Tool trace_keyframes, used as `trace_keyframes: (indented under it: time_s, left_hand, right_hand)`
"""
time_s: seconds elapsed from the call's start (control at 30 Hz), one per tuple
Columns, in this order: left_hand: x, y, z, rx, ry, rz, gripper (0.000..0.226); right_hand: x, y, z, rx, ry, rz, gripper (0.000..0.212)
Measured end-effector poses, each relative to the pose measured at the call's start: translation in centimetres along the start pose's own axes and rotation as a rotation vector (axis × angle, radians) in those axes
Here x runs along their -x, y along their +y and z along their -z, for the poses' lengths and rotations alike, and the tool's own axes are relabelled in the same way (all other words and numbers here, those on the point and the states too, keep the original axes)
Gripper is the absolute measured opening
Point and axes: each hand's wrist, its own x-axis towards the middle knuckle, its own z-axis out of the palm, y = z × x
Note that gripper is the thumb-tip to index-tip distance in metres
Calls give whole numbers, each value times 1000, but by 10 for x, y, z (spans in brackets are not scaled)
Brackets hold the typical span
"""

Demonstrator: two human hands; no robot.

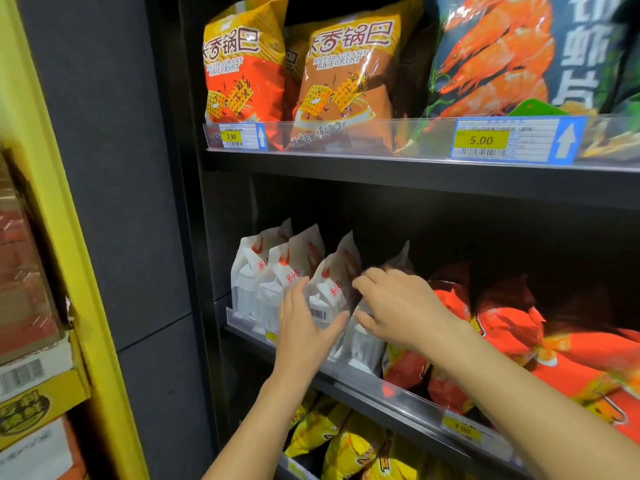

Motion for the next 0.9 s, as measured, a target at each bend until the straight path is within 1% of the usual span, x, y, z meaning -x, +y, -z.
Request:
trace_keyframes:
  time_s: [0.07, 0.17, 0.3, 0.4, 0.57, 0.77, 0.9]
  left_hand:
    - [-1, -3, -6, -28, 30, 41, 95]
    - [-3, -6, -11, -37, 36, 78, 95]
    - [-6, -5, -8, 6, 65, 83, 84]
    - [-6, -1, 3, 0, 114, 48, 85]
    - [2, 19, 33, 193, 156, -4, 81]
    - [17, 34, 76, 330, 193, -23, 78]
    - [28, 26, 105, 417, 200, 5, 75]
  right_hand:
    - [2, -1, 0, 32, -16, 5, 47]
    - [4, -3, 0, 60, -15, 11, 41]
    - [5, -2, -2, 78, -27, -2, 41]
    - [6, -2, -1, 72, -22, -3, 41]
    - [5, -5, 1, 74, -15, -10, 42]
    - [3, -13, 0, 137, -3, 7, 42]
    - [0, -16, 2, 77, 72, 6, 43]
